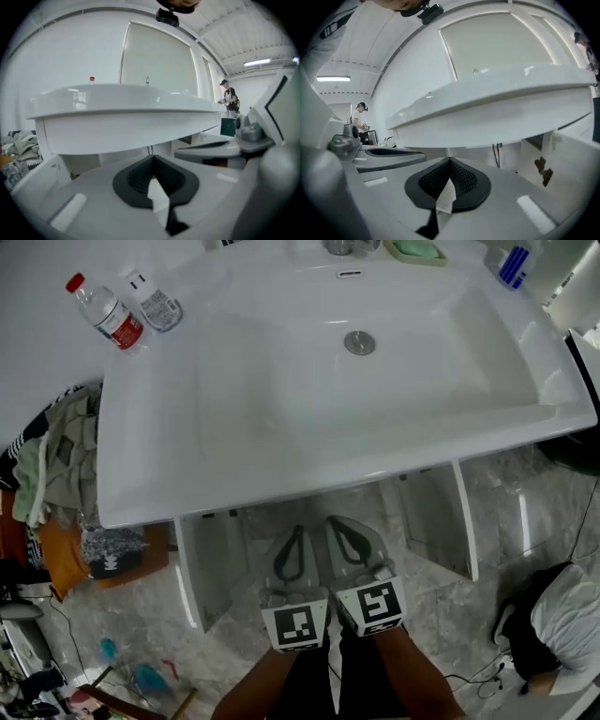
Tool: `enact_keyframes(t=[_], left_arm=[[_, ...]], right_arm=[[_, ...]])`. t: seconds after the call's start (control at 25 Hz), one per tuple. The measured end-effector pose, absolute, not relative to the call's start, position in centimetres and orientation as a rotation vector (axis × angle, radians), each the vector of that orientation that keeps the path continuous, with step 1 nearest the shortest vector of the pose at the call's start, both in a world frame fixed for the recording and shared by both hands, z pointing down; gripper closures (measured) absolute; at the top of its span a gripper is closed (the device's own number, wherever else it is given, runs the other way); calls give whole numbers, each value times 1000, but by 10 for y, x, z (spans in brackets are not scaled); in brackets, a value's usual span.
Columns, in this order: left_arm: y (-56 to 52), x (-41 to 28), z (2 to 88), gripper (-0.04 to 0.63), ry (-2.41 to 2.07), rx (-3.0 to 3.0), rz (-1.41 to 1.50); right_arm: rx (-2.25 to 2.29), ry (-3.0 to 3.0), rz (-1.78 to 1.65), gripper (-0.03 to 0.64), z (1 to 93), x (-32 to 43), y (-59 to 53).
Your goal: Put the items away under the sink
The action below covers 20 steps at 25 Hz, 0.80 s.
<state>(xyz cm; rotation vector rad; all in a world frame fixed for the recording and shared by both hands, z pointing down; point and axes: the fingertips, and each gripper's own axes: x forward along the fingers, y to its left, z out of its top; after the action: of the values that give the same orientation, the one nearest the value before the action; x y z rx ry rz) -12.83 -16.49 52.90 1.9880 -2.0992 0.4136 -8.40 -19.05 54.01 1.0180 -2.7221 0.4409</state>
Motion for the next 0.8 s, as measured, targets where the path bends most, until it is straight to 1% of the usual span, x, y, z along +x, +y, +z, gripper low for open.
enact_keyframes(t=[0.24, 0.4, 0.56, 0.8], left_arm=[[-139, -114, 417, 584, -1964, 1993, 453], [-127, -112, 356, 583, -1932, 1996, 437], [-109, -110, 316, 584, -1911, 2073, 394], [-100, -111, 268, 583, -1838, 2159, 325]], right_arm=[[957, -2648, 495, 618, 427, -60, -164], [918, -2655, 389, 618, 360, -50, -160], [887, -2670, 399, 618, 319, -33, -141], [924, -2613, 249, 618, 269, 0, -136]])
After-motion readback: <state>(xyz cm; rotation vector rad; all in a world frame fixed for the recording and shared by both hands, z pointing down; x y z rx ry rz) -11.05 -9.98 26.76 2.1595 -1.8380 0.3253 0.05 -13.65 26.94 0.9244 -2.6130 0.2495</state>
